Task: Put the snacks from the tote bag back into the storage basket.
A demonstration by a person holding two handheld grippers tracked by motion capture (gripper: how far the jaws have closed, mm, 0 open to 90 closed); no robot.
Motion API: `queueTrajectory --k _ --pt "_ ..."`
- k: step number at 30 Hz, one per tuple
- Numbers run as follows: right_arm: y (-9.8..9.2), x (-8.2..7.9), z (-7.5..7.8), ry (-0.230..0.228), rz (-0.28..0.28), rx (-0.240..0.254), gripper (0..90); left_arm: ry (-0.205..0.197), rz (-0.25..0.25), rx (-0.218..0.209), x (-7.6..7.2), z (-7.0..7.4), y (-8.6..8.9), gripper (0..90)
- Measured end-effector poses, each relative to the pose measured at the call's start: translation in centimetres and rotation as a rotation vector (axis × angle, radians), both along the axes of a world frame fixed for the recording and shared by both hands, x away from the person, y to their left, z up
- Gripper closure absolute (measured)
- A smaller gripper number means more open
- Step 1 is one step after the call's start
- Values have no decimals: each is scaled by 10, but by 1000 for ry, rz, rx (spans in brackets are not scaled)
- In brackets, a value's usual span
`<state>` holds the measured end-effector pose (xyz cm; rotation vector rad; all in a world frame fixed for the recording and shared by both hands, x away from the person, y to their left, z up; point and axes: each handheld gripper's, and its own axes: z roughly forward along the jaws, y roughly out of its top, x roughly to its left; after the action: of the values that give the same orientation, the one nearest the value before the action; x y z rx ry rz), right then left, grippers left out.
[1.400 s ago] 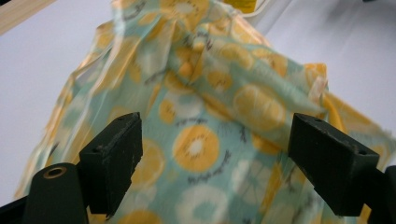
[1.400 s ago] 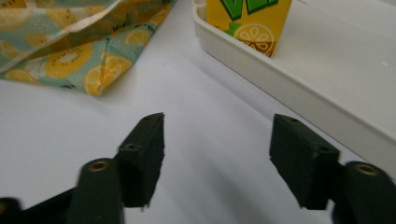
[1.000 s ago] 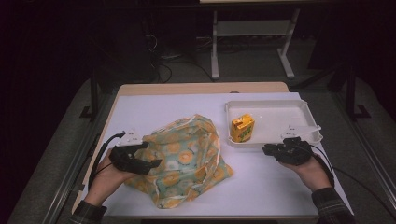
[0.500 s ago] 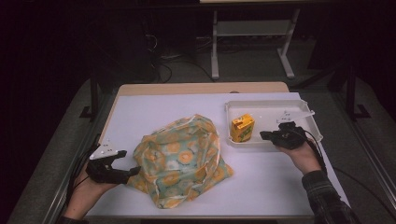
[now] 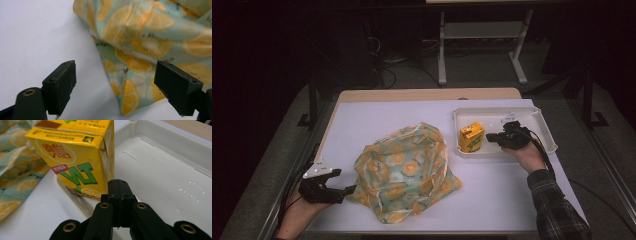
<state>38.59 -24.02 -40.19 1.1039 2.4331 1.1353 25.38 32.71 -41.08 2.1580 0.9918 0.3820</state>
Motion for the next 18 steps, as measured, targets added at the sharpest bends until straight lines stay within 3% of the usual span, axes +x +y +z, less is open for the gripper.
queueTrajectory --k 8,18 --pt "7 10 -5 -1 33 -8 899 15 17 6 -4 -4 4 174" --pt "7 8 -5 11 70 1 899 21 26 3 -2 -5 7 174"
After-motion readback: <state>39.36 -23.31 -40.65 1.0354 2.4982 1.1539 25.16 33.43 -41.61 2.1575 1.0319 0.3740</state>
